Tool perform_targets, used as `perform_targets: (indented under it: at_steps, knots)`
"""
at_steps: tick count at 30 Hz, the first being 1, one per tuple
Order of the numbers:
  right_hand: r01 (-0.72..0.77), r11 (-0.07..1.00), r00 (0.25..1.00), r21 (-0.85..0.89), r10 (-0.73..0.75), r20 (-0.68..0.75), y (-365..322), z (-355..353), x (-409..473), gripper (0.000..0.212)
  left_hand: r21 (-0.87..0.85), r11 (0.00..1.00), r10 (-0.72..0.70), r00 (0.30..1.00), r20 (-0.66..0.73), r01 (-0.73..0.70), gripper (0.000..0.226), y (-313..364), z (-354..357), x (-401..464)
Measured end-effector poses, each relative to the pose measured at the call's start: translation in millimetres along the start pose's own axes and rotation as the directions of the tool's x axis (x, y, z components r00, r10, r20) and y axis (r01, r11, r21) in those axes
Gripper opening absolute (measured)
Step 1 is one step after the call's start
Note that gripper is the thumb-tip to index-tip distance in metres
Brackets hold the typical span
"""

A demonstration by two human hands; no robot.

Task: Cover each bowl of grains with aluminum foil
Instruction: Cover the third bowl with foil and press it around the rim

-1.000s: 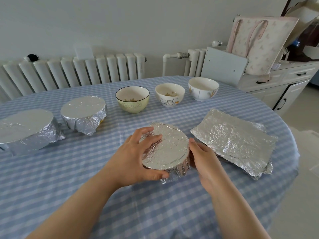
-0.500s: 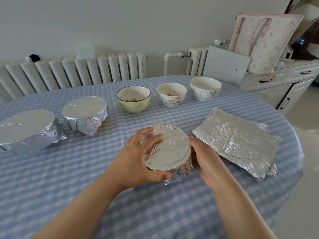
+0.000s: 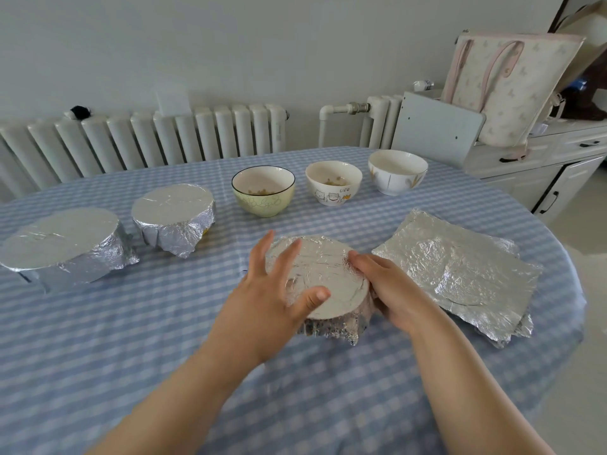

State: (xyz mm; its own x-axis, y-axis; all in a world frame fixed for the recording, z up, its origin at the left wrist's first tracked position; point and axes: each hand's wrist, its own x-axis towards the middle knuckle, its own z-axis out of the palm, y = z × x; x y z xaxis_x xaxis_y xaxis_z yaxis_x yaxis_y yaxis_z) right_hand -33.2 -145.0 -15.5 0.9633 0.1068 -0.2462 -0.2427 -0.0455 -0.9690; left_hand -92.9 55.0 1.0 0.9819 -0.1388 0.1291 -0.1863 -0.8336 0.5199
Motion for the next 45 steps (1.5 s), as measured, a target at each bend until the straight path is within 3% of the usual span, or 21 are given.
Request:
perform_targets:
  at_steps: [4, 7, 9, 12, 15, 19, 21, 24, 30, 35, 36, 40, 45]
  knots:
    - [0.017, 0.999, 1.000, -0.043, -0.015, 0.027, 2.0, -1.3, 1.8, 0.035, 0.071, 0.994, 0.087, 0.995, -0.048, -0.084, 0.109, -10.2, -3.9, 13.7]
    - [0.034, 0.991, 0.999, -0.127, -0.029, 0.035, -2.0, -1.5, -0.5, 0.035, -0.044, 0.968, 0.245, 0.969, -0.005, -0.245, 0.093, -11.3, -3.5, 25.9]
    - [0.055, 0.981, 0.997, -0.185, -0.046, 0.056, -4.4, -4.0, -0.1, 0.032, -0.053, 0.959, 0.279, 0.959, 0.037, -0.277, 0.085, -13.0, -1.1, 30.1]
    - [0.072, 0.973, 0.995, -0.221, -0.053, 0.088, -6.2, -7.9, -0.5, 0.027, 0.053, 0.948, 0.305, 0.945, 0.114, -0.313, 0.080, -13.5, -1.4, 30.4]
    - [0.067, 0.969, 0.995, -0.236, -0.049, 0.081, -3.4, -7.5, -2.7, 0.036, 0.133, 0.932, 0.312, 0.934, 0.174, -0.336, 0.086, -11.1, -5.1, 28.2]
    - [0.297, 0.880, 0.935, -0.371, -0.348, -0.075, 1.0, -2.5, -9.6, 0.063, 0.167, 0.928, 0.299, 0.934, 0.198, -0.333, 0.090, -8.5, -6.4, 26.9]
    - [0.376, 0.859, 0.902, -0.346, -0.425, -0.076, 3.2, 6.2, -19.1, 0.068, 0.163, 0.933, 0.291, 0.938, 0.189, -0.322, 0.088, -9.4, -5.3, 27.4]
    - [0.385, 0.862, 0.905, -0.330, -0.422, -0.047, 19.0, 17.6, -24.0, 0.048, 0.088, 0.955, 0.269, 0.951, 0.150, -0.284, 0.091, -11.7, -1.9, 28.3]
    - [0.366, 0.930, 0.895, -0.048, -0.365, -0.255, 26.3, 26.4, -26.6, 0.018, -0.056, 0.974, 0.223, 0.973, 0.059, -0.220, 0.090, -12.5, -0.5, 25.3]
    - [0.329, 0.944, 0.900, 0.019, -0.308, -0.307, 24.3, 25.2, -26.2, 0.006, -0.129, 0.977, 0.168, 0.986, -0.016, -0.168, 0.082, -14.6, 6.5, 20.5]
    - [0.313, 0.948, 0.910, 0.054, -0.283, -0.303, 24.4, 24.8, -26.4, 0.005, -0.140, 0.977, 0.159, 0.987, -0.023, -0.161, 0.081, -14.3, 7.6, 20.2]
    - [0.308, 0.946, 0.922, 0.096, -0.272, -0.275, 29.9, 23.7, -29.5, 0.040, -0.163, 0.974, 0.150, 0.988, -0.037, -0.154, 0.080, -13.7, 8.8, 19.4]
    - [0.277, 0.911, 0.958, 0.306, -0.235, -0.167, 31.6, 18.9, -36.5, 0.030, -0.175, 0.972, 0.151, 0.987, -0.045, -0.157, 0.081, -13.6, 10.0, 19.6]
